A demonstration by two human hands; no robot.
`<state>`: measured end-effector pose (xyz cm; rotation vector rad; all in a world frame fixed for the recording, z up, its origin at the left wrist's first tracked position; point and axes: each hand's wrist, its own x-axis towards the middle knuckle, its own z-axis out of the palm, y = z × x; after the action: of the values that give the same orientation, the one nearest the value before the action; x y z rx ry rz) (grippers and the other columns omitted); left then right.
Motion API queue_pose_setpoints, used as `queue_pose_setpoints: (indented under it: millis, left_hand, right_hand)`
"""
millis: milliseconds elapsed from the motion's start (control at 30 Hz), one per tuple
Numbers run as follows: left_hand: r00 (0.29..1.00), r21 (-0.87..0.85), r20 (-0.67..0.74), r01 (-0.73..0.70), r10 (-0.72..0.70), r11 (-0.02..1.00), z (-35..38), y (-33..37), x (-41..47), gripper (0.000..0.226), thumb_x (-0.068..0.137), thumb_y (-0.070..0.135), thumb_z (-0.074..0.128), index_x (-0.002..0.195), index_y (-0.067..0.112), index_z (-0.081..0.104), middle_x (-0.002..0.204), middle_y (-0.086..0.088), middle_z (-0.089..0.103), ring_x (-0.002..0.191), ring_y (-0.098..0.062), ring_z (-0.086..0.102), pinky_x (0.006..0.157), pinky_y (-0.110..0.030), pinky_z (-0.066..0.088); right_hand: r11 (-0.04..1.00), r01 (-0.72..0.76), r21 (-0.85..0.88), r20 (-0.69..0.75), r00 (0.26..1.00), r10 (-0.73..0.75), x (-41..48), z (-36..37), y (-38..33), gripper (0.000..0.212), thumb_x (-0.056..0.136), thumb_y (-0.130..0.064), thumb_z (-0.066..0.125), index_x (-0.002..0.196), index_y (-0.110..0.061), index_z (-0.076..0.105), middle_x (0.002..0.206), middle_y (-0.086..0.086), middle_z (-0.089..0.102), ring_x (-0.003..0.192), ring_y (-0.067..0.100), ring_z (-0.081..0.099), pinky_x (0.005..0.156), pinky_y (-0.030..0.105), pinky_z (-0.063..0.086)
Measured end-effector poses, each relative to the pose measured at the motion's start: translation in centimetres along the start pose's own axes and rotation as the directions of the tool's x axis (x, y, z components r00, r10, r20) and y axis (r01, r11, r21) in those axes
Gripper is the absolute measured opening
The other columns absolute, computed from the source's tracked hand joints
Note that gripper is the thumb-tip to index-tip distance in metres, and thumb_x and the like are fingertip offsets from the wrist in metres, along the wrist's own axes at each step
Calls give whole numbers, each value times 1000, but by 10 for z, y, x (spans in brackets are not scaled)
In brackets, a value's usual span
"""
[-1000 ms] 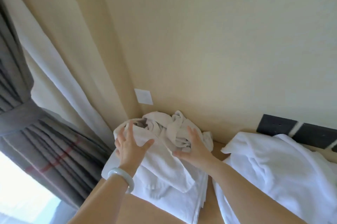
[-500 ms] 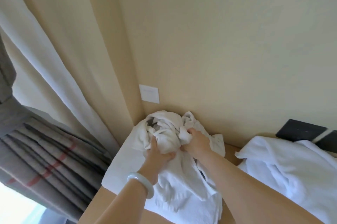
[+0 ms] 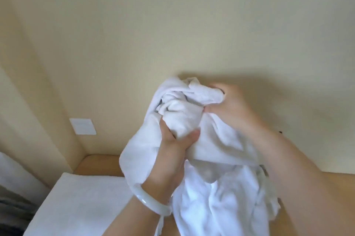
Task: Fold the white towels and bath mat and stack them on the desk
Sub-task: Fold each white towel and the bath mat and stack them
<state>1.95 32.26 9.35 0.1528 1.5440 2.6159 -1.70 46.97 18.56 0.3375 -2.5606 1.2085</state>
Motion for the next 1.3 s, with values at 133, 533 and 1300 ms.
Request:
queue_pose_setpoints:
  millis: [133,533,1300]
  left_hand:
    - [999,11,45,29,-29,1000,71,-24,3,77,79,21,79,137,46,35,134,6,58,118,-16,61,91,-44,54]
    - [908,363,-113,415,-403,834,36,-111,-8,72,88,14,68,136,50,27,125,13,50,118,-17,55,98,-41,51]
    - [998,200,9,52,-55,978,70,13,36,86,75,49,74,146,35,28,132,5,61,103,-16,68,79,-38,58]
  right_hand:
    - [999,-4,-43,-117,993,-1,-18,-80,19,33,66,-2,80,76,-30,65,74,-3,66,70,6,55,67,30,44]
    - [961,-208,-184,356,897,262,-112,-15,203,100,75,-47,77,152,-26,16,147,-16,25,139,7,24,109,24,25]
    - [978,49,-202,-322,940,-114,-31,-12,59,62,70,-37,71,126,-26,46,108,-2,58,102,29,53,81,45,48]
